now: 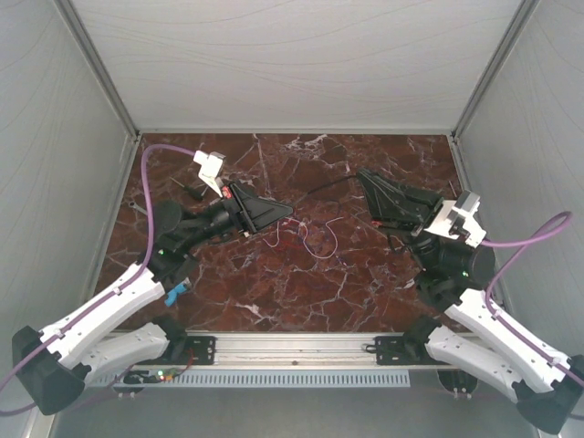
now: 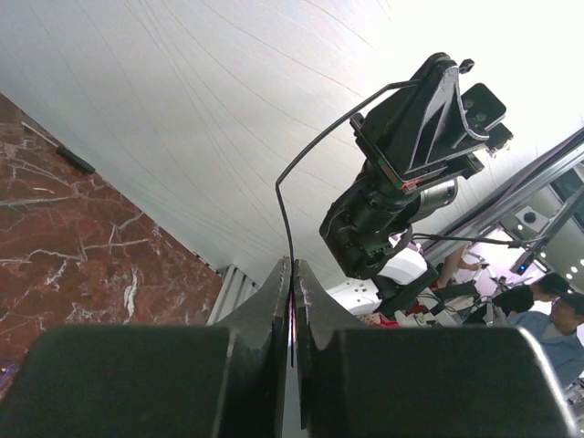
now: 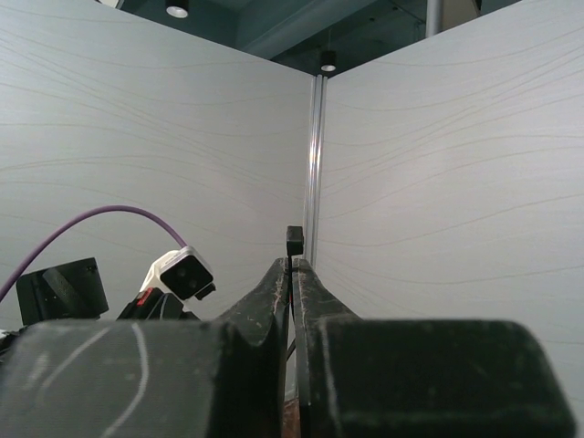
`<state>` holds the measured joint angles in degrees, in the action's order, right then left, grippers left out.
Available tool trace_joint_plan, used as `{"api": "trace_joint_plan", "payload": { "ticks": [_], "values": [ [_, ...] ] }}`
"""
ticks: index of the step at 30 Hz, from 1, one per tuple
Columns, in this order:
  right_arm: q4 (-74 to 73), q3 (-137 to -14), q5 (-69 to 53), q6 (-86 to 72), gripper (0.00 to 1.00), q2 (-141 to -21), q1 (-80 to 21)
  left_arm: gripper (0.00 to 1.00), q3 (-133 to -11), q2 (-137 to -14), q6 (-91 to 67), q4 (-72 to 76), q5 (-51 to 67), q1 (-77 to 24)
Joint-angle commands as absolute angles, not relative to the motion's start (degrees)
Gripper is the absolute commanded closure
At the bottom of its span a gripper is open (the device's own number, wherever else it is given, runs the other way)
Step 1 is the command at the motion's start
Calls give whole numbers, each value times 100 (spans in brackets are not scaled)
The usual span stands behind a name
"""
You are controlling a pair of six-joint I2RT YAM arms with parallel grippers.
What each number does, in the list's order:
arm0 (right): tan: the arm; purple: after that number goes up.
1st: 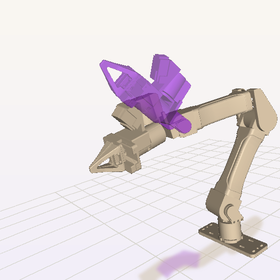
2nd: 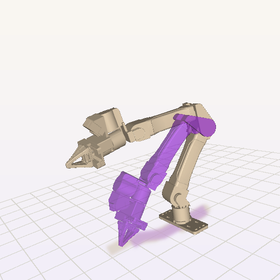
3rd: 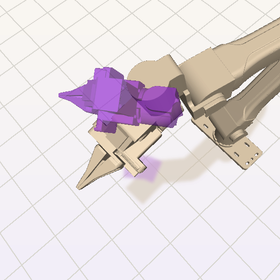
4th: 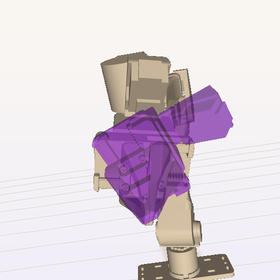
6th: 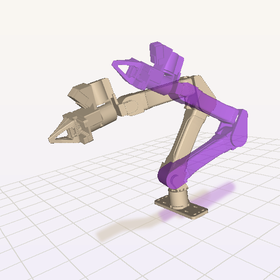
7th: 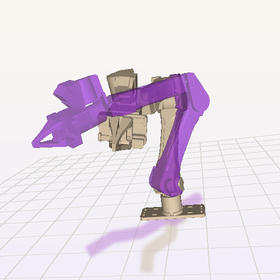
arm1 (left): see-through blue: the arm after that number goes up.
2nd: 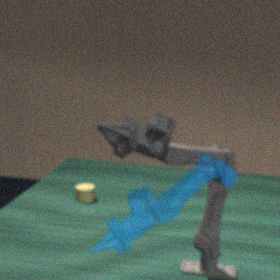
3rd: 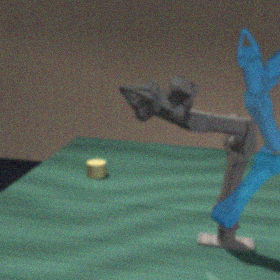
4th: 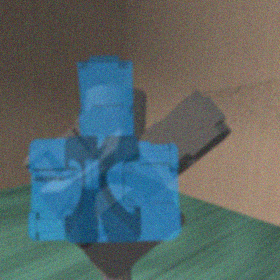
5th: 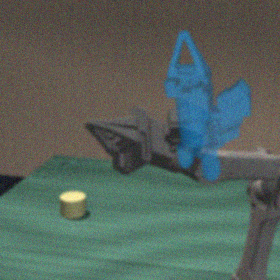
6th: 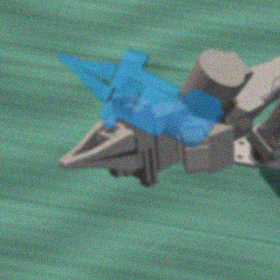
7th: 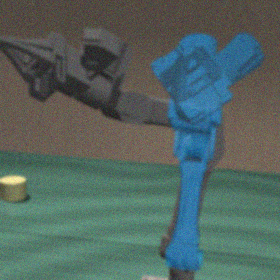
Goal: Zip-tie the wires
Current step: Pick up the ribbon at the center of the board.
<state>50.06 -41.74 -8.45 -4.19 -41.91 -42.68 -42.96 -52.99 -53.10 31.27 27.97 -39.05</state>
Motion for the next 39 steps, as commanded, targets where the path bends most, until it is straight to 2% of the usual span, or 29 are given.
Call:
{"api": "trace_joint_plan", "payload": {
  "ticks": [1, 6, 7, 9, 11, 12, 13, 17, 24, 29, 34, 39],
  "values": [
    [5167, -4435, -887, -335, 100, -4282, -4236, 100, -4282, -5286, -5473, 3666, 2941, -3902],
    [4599, -4894, -962, -183, 100, -4561, -4192, 99, -4258, -5381, -5420, 3655, 3083, -3911],
    [4403, -5020, -989, -157, 100, -4638, -4154, 85, -4290, -5380, -5294, 3507, 3088, -3911],
    [4007, -5247, -1158, -158, 100, -4793, -4014, 48, -4327, -5330, -4908, 3057, 2999, -3911],
    [3613, -5454, -1488, -155, 100, -4956, -3780, 17, -4360, -5202, -4393, 2428, 2727, -3905],
    [3437, -5550, -1642, -150, 100, -5037, -3656, 4, -4374, -5085, -4138, 2043, 2486, -3903],
    [3261, -5633, -1820, -147, 100, -5114, -3511, 1, -4361, -4958, -3874, 1715, 2250, -3902],
    [2755, -5893, -2530, -226, 100, -5472, -2802, 0, -4311, -4289, -2867, 465, 1225, -3885],
    [3018, -6119, -4012, -837, 100, -6306, -1715, 0, -4030, -3303, -1069, -862, 97, -3876],
    [2843, -6393, -4255, -311, 100, -6998, -1513, 0, -3204, -2685, 58, -320, 55, -3876],
    [2681, -6878, -4651, -75, 100, -8150, -1130, 0, -2153, -2435, 888, 453, 22, -3876],
    [2502, -7566, -5074, 20, 100, -9405, -837, 0, -1658, -2377, 1380, 848, 426, -3863]
  ]
}}
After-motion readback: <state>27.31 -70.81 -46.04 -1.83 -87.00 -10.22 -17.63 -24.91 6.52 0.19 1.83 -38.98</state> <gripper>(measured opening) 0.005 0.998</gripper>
